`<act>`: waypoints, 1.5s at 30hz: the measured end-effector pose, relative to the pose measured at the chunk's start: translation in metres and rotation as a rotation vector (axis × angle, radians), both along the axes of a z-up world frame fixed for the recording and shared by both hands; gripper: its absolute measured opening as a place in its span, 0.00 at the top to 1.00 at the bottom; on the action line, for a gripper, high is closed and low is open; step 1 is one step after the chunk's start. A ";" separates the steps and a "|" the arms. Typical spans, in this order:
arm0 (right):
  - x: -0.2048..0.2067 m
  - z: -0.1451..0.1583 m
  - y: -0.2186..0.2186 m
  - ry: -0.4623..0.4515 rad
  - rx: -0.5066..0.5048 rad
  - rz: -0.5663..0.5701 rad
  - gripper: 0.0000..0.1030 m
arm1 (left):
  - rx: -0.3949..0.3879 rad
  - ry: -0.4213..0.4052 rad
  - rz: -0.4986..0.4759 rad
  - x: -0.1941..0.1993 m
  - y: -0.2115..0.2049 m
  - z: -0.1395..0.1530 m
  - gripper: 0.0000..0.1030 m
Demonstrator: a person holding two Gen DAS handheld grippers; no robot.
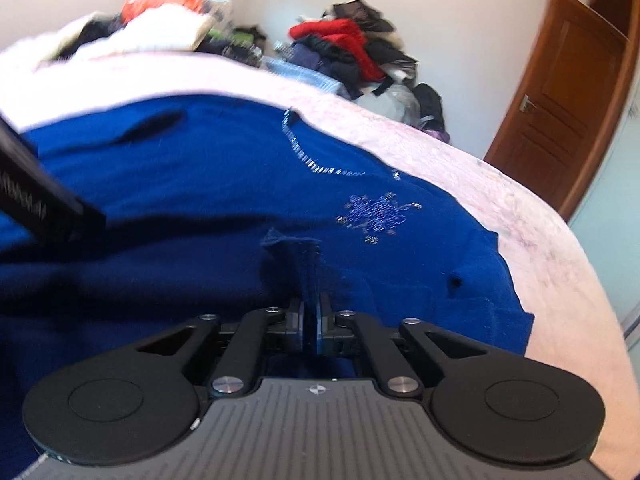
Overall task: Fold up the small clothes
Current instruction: 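Grasp the sweater's shoulder edge with the right gripper and lift it, then carry the gripped shoulder edge with the right gripper across the sweater body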
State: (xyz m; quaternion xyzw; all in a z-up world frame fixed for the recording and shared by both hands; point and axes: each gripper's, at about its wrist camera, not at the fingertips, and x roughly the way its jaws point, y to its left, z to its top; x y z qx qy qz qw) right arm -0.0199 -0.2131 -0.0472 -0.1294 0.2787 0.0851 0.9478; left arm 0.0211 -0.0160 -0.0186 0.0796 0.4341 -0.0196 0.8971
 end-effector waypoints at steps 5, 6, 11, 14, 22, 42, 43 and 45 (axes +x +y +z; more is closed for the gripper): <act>0.000 0.031 -0.067 -0.073 0.273 -0.140 0.97 | -0.002 -0.003 -0.010 0.002 -0.003 0.003 0.00; -0.001 0.038 -0.084 -0.098 0.315 -0.182 0.97 | -0.002 -0.006 -0.013 0.001 -0.003 0.004 0.00; -0.020 0.068 -0.171 -0.262 0.448 -0.426 0.96 | 0.000 -0.009 -0.020 0.001 -0.005 0.005 0.00; -0.042 0.079 -0.214 -0.355 0.450 -0.587 0.96 | 0.001 -0.002 -0.018 0.003 -0.005 0.005 0.00; -0.090 0.078 -0.286 -0.472 0.307 -0.904 0.96 | 0.005 0.002 -0.026 0.004 -0.005 0.003 0.00; 0.038 0.060 -0.101 -0.349 0.204 -0.337 0.95 | 0.055 -0.030 -0.004 0.017 -0.004 -0.002 0.00; 0.047 0.060 -0.090 -0.330 0.214 -0.304 0.95 | 0.056 -0.028 -0.002 0.017 -0.003 -0.003 0.00; 0.059 0.054 -0.070 -0.284 0.227 -0.248 0.95 | 0.054 -0.025 -0.001 0.019 -0.002 -0.004 0.00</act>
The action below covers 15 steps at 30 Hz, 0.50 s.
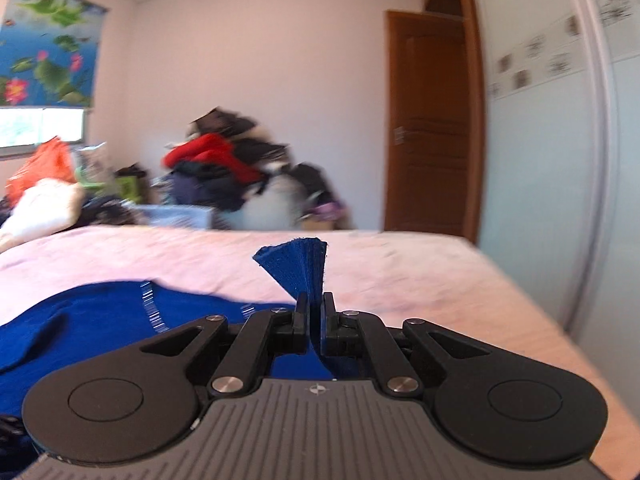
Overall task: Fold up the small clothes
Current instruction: 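Carry the gripped shoulder edge with the right gripper across the sweater body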
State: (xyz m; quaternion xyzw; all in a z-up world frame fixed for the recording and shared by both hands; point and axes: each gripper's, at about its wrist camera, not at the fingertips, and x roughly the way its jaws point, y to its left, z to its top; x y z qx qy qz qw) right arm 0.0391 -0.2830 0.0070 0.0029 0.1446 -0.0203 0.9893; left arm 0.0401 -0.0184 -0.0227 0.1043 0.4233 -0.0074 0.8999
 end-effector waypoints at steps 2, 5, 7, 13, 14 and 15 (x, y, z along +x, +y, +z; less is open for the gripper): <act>0.008 -0.006 0.018 0.035 0.007 0.047 0.95 | -0.001 0.000 0.000 0.002 0.001 -0.001 0.00; 0.016 -0.013 0.035 0.079 0.008 0.087 0.95 | 0.000 0.000 0.003 0.005 0.003 -0.002 0.00; 0.017 -0.014 0.041 0.098 0.005 0.104 0.95 | -0.004 0.000 0.003 0.008 0.005 -0.003 0.00; 0.016 -0.022 0.050 0.129 -0.011 0.133 0.95 | -0.011 0.001 -0.003 0.013 0.005 -0.002 0.00; 0.016 -0.023 0.050 0.133 -0.017 0.137 0.95 | -0.011 -0.003 -0.008 0.014 0.005 -0.001 0.00; 0.017 -0.023 0.051 0.138 -0.022 0.142 0.95 | -0.009 -0.008 -0.013 0.015 0.005 0.000 0.00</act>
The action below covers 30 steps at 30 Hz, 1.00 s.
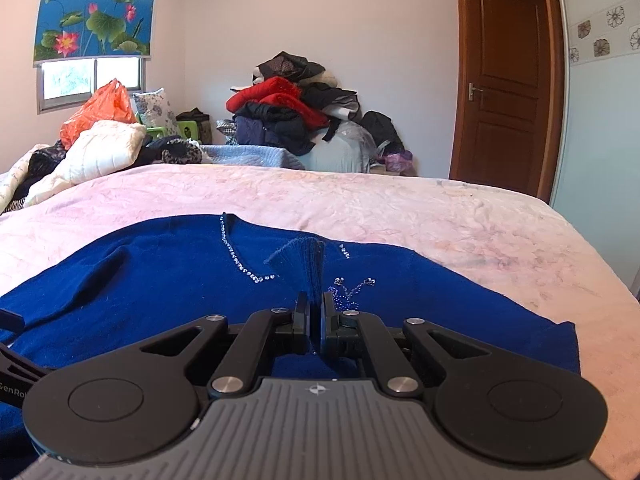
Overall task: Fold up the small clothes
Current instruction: 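Carry the gripped shoulder edge with the right gripper across the sweater body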
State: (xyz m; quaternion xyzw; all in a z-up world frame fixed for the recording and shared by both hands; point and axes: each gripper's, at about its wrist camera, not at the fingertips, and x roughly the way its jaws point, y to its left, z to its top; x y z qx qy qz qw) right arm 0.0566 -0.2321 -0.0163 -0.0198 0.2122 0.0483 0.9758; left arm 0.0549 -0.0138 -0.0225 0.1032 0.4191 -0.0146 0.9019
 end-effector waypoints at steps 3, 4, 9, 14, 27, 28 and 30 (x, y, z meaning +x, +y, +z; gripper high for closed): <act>0.009 0.000 0.005 0.006 -0.010 0.011 0.95 | 0.004 -0.015 -0.004 0.005 0.001 0.003 0.00; 0.012 0.001 0.008 0.007 -0.015 0.016 0.95 | 0.002 -0.017 0.000 0.008 0.002 0.004 0.00; 0.028 0.010 0.024 -0.010 -0.050 0.050 0.95 | -0.022 -0.009 0.029 0.019 0.012 0.006 0.00; 0.048 0.018 0.039 -0.020 -0.072 0.072 0.95 | -0.036 -0.003 0.046 0.022 0.022 0.005 0.00; 0.086 0.036 0.075 -0.066 -0.143 0.103 0.94 | -0.069 0.027 0.049 0.026 0.037 0.004 0.00; 0.089 0.037 0.078 -0.069 -0.146 0.110 0.94 | -0.075 0.031 0.049 0.026 0.039 0.005 0.00; 0.094 0.039 0.087 -0.072 -0.160 0.131 0.94 | -0.088 0.037 0.049 0.026 0.043 0.005 0.00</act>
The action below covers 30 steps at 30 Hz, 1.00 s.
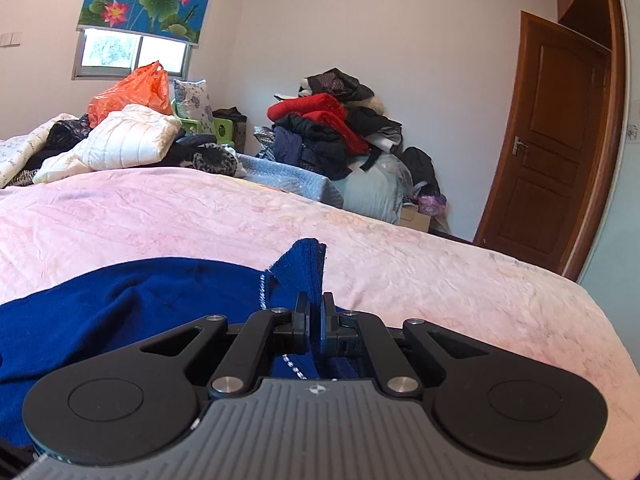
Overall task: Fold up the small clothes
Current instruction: 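Carry the gripped shoulder edge with the right gripper across the sweater body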
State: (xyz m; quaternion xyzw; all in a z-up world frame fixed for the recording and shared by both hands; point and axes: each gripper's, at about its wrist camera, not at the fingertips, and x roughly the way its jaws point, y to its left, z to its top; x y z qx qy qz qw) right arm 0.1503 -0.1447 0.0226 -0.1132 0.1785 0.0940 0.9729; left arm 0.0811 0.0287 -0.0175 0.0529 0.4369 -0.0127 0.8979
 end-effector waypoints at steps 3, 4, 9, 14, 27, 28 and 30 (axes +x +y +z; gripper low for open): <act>0.007 0.005 0.018 -0.013 -0.036 0.035 0.94 | -0.009 0.004 0.008 0.001 0.004 0.000 0.00; 0.009 0.007 0.024 -0.020 -0.052 0.048 0.95 | -0.013 0.007 0.009 0.001 0.005 0.000 0.00; 0.022 0.017 0.051 -0.052 -0.091 0.088 0.95 | -0.026 0.009 0.012 0.000 0.009 -0.001 0.00; 0.035 0.008 0.065 -0.003 -0.040 0.125 0.95 | -0.028 0.004 0.013 0.000 0.011 -0.001 0.00; 0.044 0.004 0.087 -0.002 0.005 0.189 0.94 | -0.028 0.009 0.054 -0.001 0.023 -0.003 0.00; 0.047 0.002 0.088 0.012 0.005 0.188 0.94 | -0.031 0.010 0.056 -0.002 0.024 -0.003 0.00; 0.053 -0.008 0.089 0.064 0.013 0.190 0.94 | -0.039 0.015 0.063 -0.002 0.025 -0.003 0.00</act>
